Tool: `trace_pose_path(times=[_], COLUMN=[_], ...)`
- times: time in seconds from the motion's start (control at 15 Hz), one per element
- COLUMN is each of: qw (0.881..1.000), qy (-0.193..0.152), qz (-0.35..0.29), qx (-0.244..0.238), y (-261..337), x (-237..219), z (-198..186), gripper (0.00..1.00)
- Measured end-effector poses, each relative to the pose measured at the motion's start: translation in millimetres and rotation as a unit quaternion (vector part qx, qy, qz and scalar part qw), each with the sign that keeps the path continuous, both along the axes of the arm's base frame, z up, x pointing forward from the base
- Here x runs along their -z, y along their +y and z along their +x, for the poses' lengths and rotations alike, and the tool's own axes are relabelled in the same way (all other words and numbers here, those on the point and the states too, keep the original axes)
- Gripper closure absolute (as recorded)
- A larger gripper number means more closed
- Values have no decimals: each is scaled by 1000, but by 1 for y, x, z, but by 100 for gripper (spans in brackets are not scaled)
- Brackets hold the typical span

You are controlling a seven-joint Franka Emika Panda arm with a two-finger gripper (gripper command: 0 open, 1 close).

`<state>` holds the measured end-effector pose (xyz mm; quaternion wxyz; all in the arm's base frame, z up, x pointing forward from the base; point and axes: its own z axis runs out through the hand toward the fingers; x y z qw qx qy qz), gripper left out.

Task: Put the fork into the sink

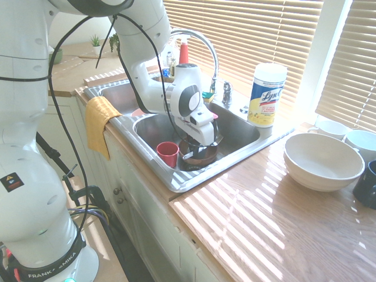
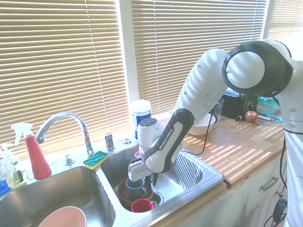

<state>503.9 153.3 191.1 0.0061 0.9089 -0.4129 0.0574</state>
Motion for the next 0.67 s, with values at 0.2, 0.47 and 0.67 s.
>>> trace_pose_path(times=[0.2,0.47,0.67], qw=[1000,1000,1000], qy=[2,-2,-8], qz=[-5,-5,-2], qx=[8,21,27], y=[-5,-14,-20], x=[16,17,14], z=[2,5,10], gripper=[100,100,100])
